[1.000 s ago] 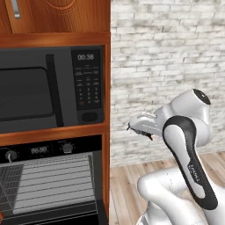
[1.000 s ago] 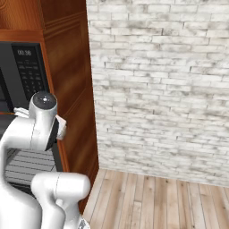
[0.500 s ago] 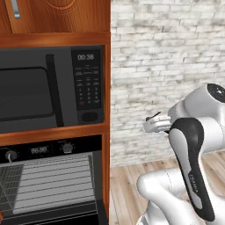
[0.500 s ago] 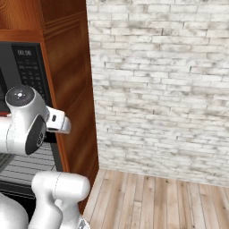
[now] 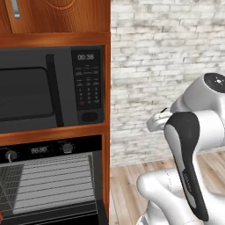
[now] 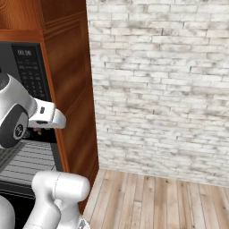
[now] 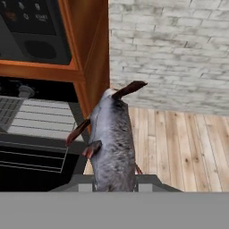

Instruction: Take the fish from the oven and place it on the plate on the counter.

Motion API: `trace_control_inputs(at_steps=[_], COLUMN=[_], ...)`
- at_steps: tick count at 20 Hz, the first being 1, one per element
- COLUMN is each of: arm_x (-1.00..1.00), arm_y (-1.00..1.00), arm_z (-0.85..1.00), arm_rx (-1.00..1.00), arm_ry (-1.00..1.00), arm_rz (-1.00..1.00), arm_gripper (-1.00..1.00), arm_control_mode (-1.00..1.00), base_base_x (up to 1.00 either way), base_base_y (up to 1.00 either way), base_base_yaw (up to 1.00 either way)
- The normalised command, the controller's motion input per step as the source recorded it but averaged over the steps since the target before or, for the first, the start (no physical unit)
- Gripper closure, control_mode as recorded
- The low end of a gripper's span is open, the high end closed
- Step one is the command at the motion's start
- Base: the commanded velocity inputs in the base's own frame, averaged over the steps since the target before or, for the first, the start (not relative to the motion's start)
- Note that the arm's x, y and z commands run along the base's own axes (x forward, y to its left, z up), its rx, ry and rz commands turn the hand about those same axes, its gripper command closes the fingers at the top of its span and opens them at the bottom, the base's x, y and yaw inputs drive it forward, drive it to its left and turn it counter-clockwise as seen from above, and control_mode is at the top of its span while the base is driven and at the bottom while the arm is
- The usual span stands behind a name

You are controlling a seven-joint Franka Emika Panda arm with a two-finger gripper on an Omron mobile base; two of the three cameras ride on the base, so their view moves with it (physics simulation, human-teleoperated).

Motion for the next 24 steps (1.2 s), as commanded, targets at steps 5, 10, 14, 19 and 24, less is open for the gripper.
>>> trace_control_inputs(at_steps=[5,10,14,19,24], arm_x=[0.25,0.07,0.01,0.03,0.0], arm_y=[-0.12,-0.23,-0.44,-0.12,0.0], arm_z=[-0.1,-0.12,-0.14,-0.03,0.0], arm_rx=[0.0,0.0,0.0,0.0,0.0], arm_ry=[0.01,-0.01,-0.04,-0.01,0.0], arm_rz=[-0.01,0.0,0.0,0.0,0.0], arm_gripper=[1.0,1.0,1.0,1.0,1.0], arm_control_mode=[-1.0,-1.0,-1.0,1.0,1.0], base_base_x=[0.0,0.0,0.0,-0.01,-0.52], base_base_y=[0.0,0.0,0.0,-0.29,-0.15], base_base_yaw=[0.0,0.0,0.0,0.12,0.38])
